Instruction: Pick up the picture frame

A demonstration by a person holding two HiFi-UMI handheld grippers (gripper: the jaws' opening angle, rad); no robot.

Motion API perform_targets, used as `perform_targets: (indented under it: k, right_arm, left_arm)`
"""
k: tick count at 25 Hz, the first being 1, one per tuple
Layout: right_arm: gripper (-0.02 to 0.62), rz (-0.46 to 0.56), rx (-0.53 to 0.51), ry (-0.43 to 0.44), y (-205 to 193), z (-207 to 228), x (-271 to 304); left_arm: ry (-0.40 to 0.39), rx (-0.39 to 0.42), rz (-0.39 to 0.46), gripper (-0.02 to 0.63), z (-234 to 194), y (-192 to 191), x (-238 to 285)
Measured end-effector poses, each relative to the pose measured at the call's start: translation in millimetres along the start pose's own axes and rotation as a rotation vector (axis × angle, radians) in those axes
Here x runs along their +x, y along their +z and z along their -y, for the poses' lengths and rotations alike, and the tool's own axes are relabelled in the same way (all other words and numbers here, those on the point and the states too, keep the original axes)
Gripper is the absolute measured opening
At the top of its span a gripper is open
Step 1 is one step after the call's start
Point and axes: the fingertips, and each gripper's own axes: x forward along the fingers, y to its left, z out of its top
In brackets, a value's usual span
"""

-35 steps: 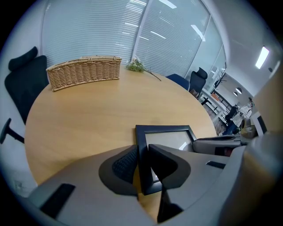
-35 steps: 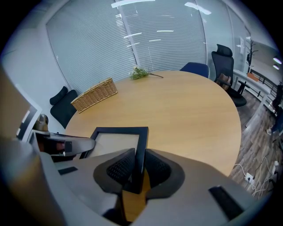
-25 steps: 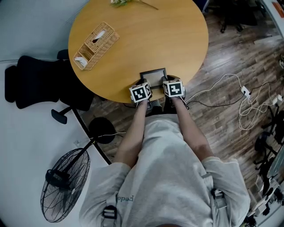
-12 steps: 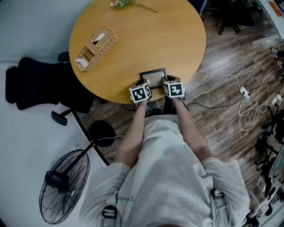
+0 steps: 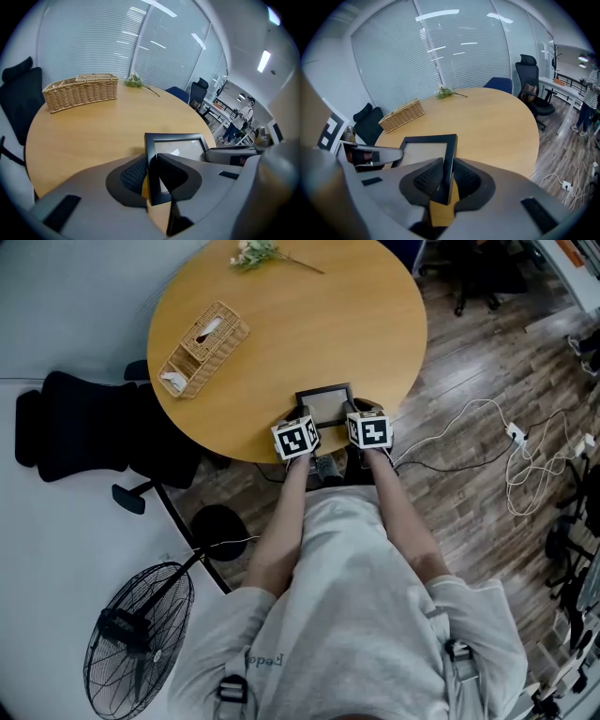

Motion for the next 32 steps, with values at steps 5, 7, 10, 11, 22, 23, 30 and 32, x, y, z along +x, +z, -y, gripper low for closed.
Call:
perform_targets:
  k: [5, 7, 10, 11, 22, 23, 30, 32]
  right_arm:
    - [0.077, 0.047, -0.006, -0.001, 13.3, -4.7, -9.9]
    - [0.077, 0.068, -0.018, 0.003, 19.9, -8.6, -12.2]
    - [0.077, 0.098, -0.031, 0.008, 30.8, -14.7, -17.2]
    - [0.077, 0.108, -0.034, 0.01, 34.8, -16.2, -19.5]
    - [0.077, 0.254, -0.109, 0.012, 89.5, -32.0, -51.7]
    - [0.077, 0.265, -0.111, 0.012, 94.2, -33.9, -54.1]
    - [0.077, 0.352, -0.099, 0.032, 132.6, -42.0, -71.6]
    - [0.077, 0.38, -0.088, 0.035, 143.1, -42.0, -79.5]
  left_arm:
    - [-0.021, 0.026, 0.041, 0.091, 2.8, 12.0, -10.9]
    - [-0.02, 0.042, 0.064, 0.091, 2.0, 19.8, -15.9]
    - [-0.015, 0.058, 0.097, 0.091, 1.0, 32.0, -24.8]
    - [-0.016, 0.06, 0.108, 0.091, 1.2, 35.9, -27.9]
    - [-0.04, 0.09, 0.262, 0.091, 10.0, 86.6, -67.3]
    - [-0.042, 0.094, 0.275, 0.091, 10.2, 91.5, -71.1]
    - [-0.056, 0.134, 0.374, 0.091, 18.1, 134.5, -98.8]
    - [-0.062, 0.145, 0.402, 0.091, 23.0, 145.0, -106.0]
